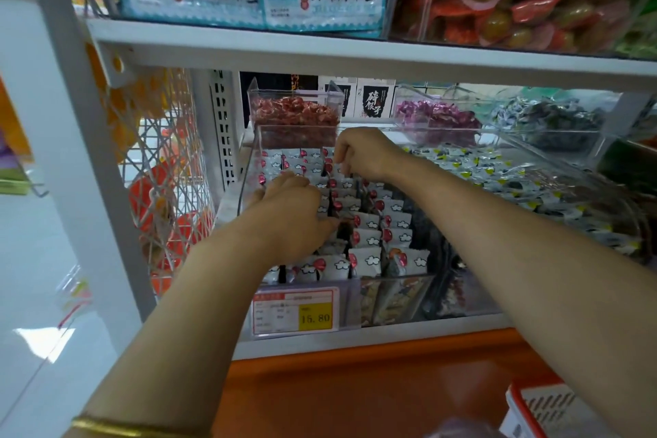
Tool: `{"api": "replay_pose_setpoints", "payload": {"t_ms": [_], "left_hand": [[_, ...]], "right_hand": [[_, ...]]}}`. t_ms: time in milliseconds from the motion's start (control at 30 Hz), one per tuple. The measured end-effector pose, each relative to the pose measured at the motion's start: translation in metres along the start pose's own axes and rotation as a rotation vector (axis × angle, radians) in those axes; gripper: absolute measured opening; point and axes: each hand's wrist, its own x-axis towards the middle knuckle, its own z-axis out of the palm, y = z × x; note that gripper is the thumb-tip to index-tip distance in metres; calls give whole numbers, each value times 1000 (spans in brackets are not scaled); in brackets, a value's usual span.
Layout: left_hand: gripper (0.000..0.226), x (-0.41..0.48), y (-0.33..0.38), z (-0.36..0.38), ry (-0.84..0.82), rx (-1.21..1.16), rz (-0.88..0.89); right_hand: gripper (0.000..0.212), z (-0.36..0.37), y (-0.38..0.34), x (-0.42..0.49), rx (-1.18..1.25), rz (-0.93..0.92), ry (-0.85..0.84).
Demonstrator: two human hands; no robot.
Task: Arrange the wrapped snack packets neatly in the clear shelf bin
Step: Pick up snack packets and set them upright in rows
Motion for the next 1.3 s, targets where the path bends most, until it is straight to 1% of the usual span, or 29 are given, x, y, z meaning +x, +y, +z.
{"api": "replay_pose_setpoints", "payload": {"t_ms": [67, 133, 233, 267, 300, 367, 400, 467, 567, 600, 633, 700, 800, 900, 1033, 1167, 1300], "left_hand": [[37, -1, 0, 0, 0, -2, 3], [40, 0, 0, 1, 17, -19, 8], [33, 0, 1, 0, 38, -47, -6], [29, -1, 1, -1, 47, -63, -14], [27, -2, 1, -2, 57, -79, -20], [26, -3, 1, -3, 76, -106, -25], [26, -3, 1, -3, 89, -119, -28], [30, -2, 3, -3, 127, -154, -32], [34, -3, 8, -5, 210, -222, -46], [33, -3, 10, -4, 237, -250, -53], [32, -4, 11, -4, 261, -274, -61], [33, -5, 14, -2, 299, -307, -82], [35, -8, 16, 0, 329, -363, -103], [24, -14, 12, 0, 359, -392, -105], [36, -21, 7, 2, 379, -395, -99], [33, -23, 5, 3, 398, -397, -98], [35, -20, 4, 3, 420, -396, -85]], "right_hand": [[28, 2, 2, 5, -36, -11, 70], [28, 4, 3, 10, -118, -19, 79], [15, 9, 1, 14, -255, -18, 3], [9, 10, 0, 14, -282, -16, -7], [7, 10, 0, 14, -287, -17, 2], [14, 7, 0, 12, -222, -15, 57], [15, 5, 1, 9, -163, -16, 107], [10, -1, 2, 4, -49, -19, 236], [5, -8, 3, -9, 48, -13, 401], [3, -9, 4, -15, 81, -19, 444], [7, -10, 4, -22, 107, -21, 478], [9, -11, 4, -34, 137, -29, 515], [7, -11, 1, -49, 149, -30, 510], [8, -10, 1, -59, 114, -38, 442], [6, -12, 5, -71, 54, -75, 387], [8, -14, 5, -79, 26, -96, 360], [1, -15, 4, -81, -17, -88, 343]]}}
